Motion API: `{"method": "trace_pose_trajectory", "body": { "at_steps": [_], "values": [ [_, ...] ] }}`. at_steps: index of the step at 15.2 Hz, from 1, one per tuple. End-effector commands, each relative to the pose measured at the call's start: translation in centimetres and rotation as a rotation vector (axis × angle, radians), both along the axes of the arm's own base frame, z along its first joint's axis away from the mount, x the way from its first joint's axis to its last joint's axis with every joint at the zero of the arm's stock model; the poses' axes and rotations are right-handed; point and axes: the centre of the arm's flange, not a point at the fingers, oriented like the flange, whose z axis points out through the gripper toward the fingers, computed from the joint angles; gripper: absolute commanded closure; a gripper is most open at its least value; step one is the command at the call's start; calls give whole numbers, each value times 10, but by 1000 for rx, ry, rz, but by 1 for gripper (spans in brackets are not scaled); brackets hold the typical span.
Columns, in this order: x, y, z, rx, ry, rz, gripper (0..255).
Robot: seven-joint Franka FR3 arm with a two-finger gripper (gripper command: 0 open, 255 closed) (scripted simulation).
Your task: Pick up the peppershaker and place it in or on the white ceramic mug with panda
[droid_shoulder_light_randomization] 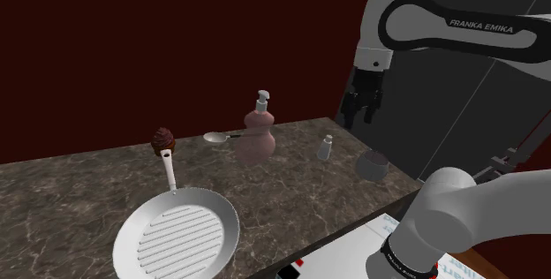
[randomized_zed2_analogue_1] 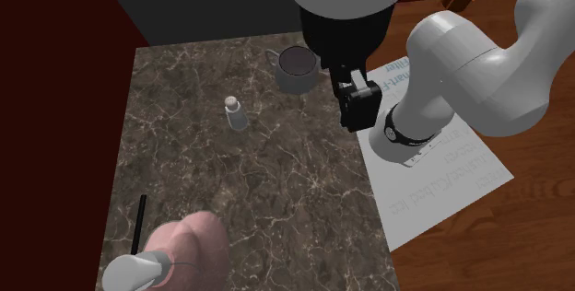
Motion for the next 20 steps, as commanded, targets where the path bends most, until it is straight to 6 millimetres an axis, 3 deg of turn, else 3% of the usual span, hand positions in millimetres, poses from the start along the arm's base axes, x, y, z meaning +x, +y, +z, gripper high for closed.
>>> {"method": "trace_pose_trajectory", "body": {
  "at_steps": [1, 20],
  "values": [
    [0, 0, 0, 0, 0, 0, 0],
    [102, -130, -153, -144, -160, -18, 0]
  ]
}}
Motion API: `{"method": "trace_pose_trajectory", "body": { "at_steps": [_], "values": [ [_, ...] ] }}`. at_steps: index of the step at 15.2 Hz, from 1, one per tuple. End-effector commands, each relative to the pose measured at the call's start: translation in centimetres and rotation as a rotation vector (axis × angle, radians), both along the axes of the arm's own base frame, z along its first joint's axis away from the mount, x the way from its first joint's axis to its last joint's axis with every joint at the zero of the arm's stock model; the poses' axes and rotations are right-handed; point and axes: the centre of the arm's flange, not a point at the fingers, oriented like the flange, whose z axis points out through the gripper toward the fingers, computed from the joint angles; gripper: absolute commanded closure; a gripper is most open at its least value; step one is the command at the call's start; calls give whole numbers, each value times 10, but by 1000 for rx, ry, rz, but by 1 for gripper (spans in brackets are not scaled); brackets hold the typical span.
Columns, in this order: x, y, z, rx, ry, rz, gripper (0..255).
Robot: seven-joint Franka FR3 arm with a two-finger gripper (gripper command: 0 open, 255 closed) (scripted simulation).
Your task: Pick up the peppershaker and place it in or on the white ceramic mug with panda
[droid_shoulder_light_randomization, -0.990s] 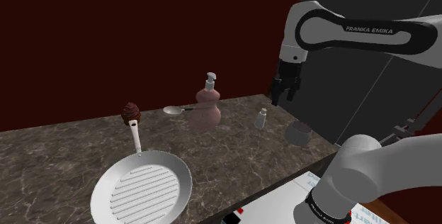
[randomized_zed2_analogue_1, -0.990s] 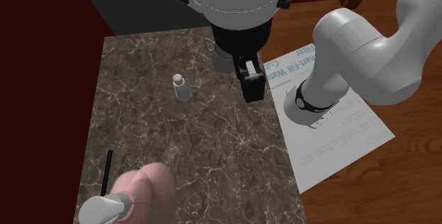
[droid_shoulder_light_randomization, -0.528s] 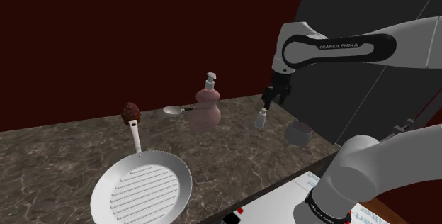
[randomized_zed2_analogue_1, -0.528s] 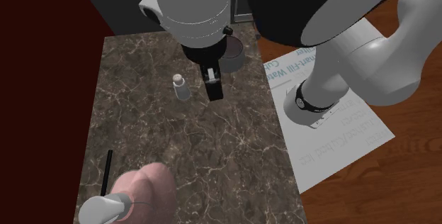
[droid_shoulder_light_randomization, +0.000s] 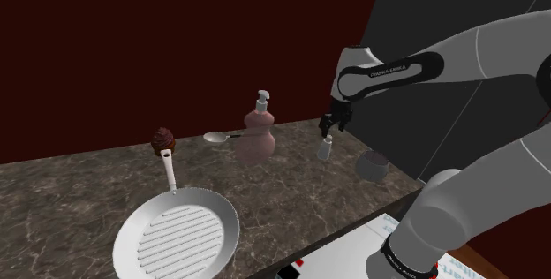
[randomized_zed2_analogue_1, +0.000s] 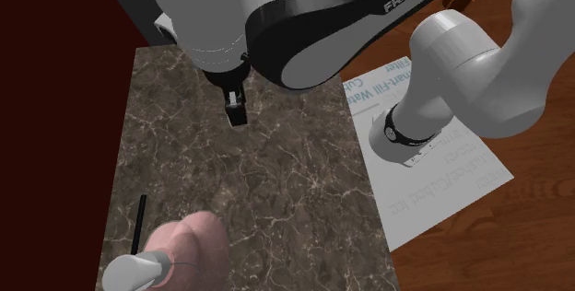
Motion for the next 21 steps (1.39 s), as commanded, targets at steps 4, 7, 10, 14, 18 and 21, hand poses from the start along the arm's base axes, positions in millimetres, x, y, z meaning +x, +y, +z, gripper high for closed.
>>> {"method": "trace_pose_trajectory", "body": {
  "at_steps": [4, 7, 10, 14, 18, 21],
  "values": [
    [18, -18, -30, -22, -26, -2, 0],
    [19, -20, -46, -22, -26, -2, 0],
    [19, -22, -60, -22, -26, -2, 0],
    [19, -22, -60, -22, -26, -2, 0],
    [19, -22, -60, -22, -26, -2, 255],
    [19, -22, -60, -22, -26, -2, 255]
  ]
}}
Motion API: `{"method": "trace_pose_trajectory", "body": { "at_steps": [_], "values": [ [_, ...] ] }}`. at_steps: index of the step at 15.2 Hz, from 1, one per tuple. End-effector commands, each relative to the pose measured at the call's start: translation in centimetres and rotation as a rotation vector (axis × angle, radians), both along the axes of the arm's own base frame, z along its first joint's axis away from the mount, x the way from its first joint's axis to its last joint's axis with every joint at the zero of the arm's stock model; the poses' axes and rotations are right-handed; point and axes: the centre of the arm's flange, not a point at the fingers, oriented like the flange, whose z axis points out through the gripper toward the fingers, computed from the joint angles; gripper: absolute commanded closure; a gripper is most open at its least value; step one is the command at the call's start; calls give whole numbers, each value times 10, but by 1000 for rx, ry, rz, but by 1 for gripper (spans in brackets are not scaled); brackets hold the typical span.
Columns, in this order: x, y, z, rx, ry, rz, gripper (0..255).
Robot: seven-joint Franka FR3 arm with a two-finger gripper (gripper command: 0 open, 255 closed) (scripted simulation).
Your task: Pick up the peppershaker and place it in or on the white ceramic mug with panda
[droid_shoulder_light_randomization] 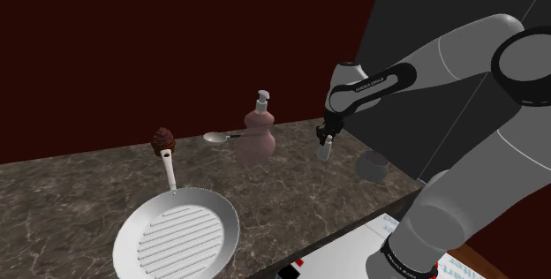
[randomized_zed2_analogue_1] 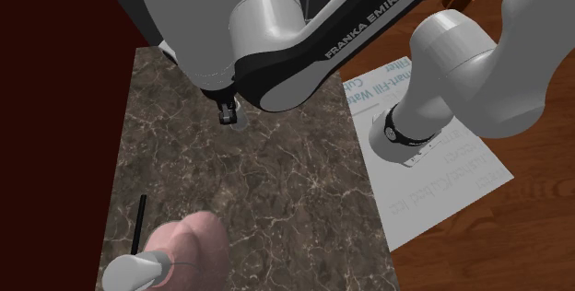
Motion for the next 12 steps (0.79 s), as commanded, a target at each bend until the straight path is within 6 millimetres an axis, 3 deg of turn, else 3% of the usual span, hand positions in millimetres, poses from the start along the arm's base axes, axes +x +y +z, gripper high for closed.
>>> {"method": "trace_pose_trajectory", "body": {
  "at_steps": [1, 6, 12],
  "values": [
    [0, 0, 0, 0, 1, 0, 255],
    [0, 0, 0, 0, 1, 0, 255],
    [0, 0, 31, 0, 1, 0, 255]
  ]
}}
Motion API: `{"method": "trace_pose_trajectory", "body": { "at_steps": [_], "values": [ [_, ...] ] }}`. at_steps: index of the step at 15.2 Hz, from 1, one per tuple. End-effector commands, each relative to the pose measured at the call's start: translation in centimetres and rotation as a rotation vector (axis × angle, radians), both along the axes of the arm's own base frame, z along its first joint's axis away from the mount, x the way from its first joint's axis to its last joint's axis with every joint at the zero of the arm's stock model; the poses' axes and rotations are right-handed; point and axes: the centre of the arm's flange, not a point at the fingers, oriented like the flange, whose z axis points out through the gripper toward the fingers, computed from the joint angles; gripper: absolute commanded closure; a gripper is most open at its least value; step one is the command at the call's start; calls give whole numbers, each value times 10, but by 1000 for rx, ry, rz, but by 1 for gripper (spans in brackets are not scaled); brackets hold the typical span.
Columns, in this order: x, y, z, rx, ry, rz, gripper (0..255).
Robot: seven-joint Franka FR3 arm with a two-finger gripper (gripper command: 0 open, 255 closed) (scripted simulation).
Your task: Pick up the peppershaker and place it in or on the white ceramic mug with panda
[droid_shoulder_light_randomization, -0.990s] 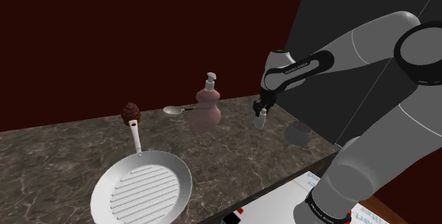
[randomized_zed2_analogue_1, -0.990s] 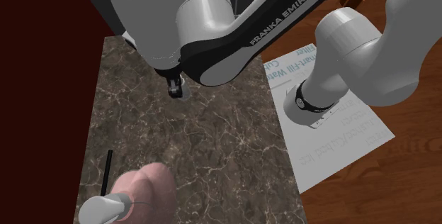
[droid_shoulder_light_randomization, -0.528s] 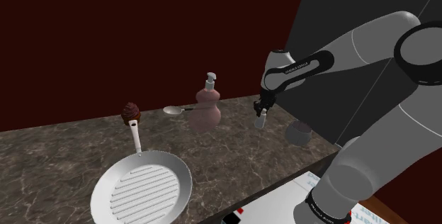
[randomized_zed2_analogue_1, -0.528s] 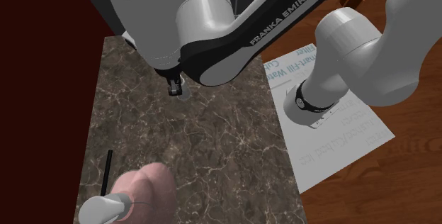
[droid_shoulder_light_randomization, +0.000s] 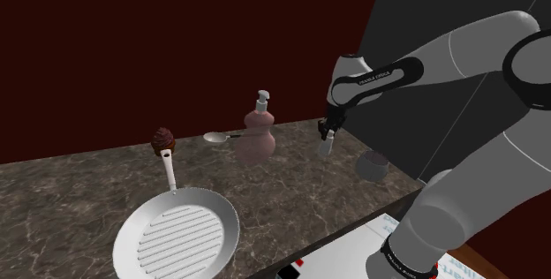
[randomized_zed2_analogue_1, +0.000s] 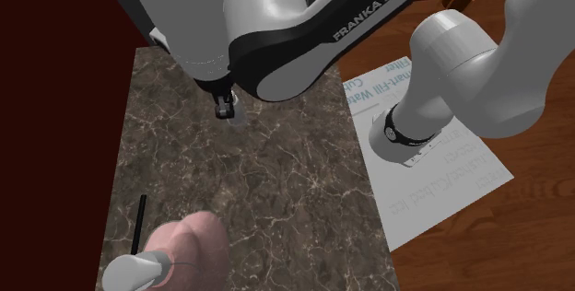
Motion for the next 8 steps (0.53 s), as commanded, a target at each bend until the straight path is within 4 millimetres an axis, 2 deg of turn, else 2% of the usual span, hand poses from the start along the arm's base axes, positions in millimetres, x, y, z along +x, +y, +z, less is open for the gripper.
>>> {"method": "trace_pose_trajectory", "body": {
  "at_steps": [1, 8],
  "values": [
    [-1, 0, 10, 0, 0, 0, 255],
    [-1, 0, 47, 0, 0, 0, 255]
  ]
}}
